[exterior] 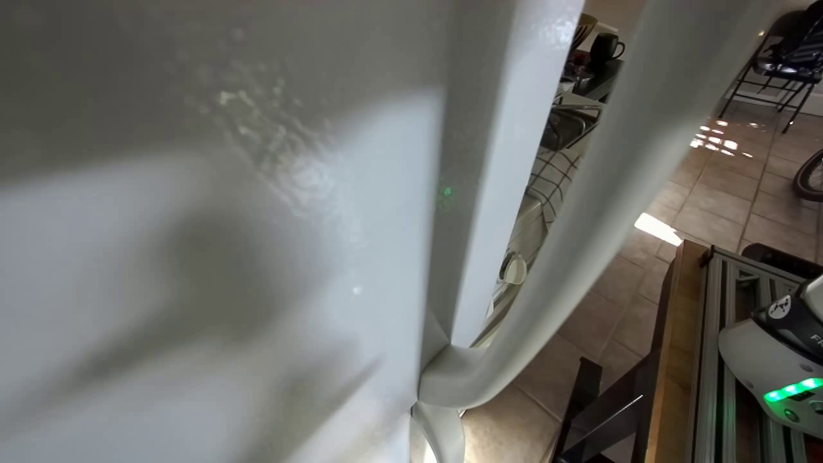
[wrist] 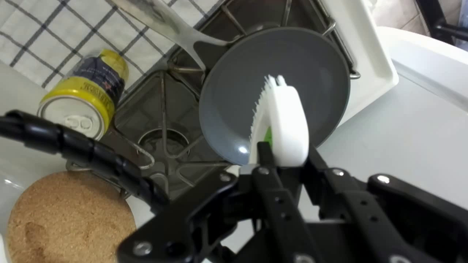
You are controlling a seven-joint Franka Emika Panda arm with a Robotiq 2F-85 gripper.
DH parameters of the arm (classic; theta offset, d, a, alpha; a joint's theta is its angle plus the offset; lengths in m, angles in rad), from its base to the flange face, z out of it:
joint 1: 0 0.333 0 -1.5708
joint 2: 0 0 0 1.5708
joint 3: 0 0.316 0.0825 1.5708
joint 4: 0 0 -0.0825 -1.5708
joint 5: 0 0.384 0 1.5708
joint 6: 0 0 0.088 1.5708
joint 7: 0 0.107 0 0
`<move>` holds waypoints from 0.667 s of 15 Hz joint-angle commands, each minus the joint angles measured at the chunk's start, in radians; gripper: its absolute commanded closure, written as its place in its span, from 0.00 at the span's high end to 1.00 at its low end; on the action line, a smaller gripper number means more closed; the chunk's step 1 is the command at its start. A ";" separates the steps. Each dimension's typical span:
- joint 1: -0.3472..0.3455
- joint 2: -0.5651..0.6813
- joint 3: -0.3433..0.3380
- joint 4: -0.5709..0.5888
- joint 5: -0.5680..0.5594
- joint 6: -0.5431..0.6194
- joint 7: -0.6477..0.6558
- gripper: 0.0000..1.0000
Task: Put the white object inside the pan
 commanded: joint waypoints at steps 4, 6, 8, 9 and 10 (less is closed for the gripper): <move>0.107 -0.058 -0.058 -0.276 -0.013 0.355 0.038 0.06; 0.131 -0.040 -0.052 -0.304 -0.013 0.434 0.044 0.06; 0.151 -0.033 -0.049 -0.318 -0.003 0.471 0.049 0.06; 0.158 -0.032 -0.048 -0.319 0.029 0.467 0.032 0.06; 0.161 -0.034 -0.050 -0.314 0.049 0.458 0.018 0.06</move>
